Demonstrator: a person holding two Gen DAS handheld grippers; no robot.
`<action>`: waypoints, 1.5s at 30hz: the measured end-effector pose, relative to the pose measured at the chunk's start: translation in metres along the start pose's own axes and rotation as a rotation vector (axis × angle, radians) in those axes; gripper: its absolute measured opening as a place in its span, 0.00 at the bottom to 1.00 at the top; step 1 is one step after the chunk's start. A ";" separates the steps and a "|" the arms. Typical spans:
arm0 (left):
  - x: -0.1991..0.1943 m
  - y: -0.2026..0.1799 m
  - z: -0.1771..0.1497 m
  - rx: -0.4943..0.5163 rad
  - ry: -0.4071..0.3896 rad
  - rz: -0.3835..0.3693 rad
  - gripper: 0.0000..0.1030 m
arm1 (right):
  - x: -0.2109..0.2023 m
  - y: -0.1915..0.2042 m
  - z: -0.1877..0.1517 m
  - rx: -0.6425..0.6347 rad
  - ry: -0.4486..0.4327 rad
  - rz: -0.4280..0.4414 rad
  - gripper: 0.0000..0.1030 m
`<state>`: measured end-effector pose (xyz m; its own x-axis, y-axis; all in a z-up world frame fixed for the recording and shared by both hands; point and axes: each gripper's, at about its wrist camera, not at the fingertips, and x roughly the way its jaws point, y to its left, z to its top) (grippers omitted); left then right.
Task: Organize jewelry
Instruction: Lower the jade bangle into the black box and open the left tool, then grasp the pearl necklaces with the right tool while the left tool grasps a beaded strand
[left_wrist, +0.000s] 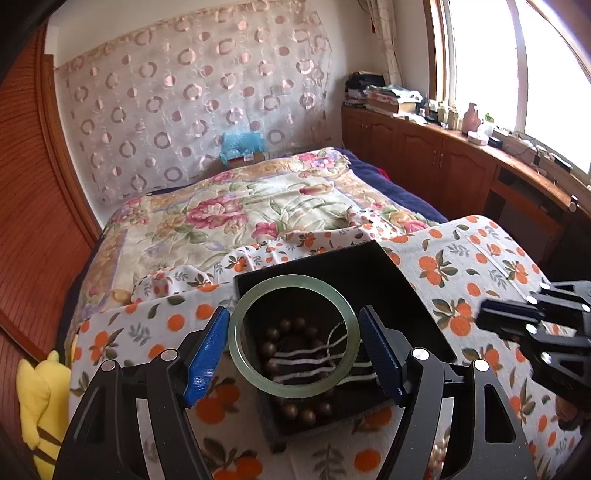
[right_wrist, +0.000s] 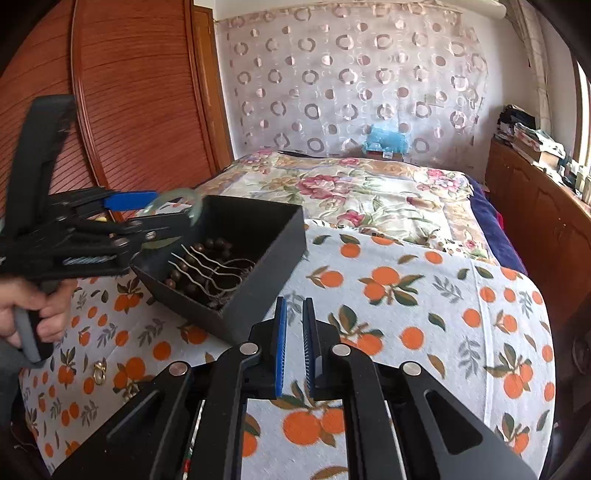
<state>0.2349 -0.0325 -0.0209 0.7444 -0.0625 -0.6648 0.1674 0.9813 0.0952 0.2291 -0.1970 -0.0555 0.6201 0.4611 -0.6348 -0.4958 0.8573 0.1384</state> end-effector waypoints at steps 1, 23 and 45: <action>0.004 -0.002 0.000 0.005 0.007 0.008 0.67 | -0.002 -0.001 -0.002 0.000 0.000 -0.001 0.10; -0.038 -0.016 -0.025 0.018 -0.028 -0.047 0.72 | -0.027 0.021 -0.036 -0.048 0.005 0.029 0.22; -0.056 -0.017 -0.127 0.002 0.114 -0.167 0.84 | -0.021 0.064 -0.078 -0.191 0.189 0.026 0.20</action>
<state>0.1085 -0.0226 -0.0795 0.6282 -0.2030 -0.7511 0.2833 0.9588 -0.0222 0.1374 -0.1700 -0.0923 0.4899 0.4164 -0.7659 -0.6274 0.7784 0.0219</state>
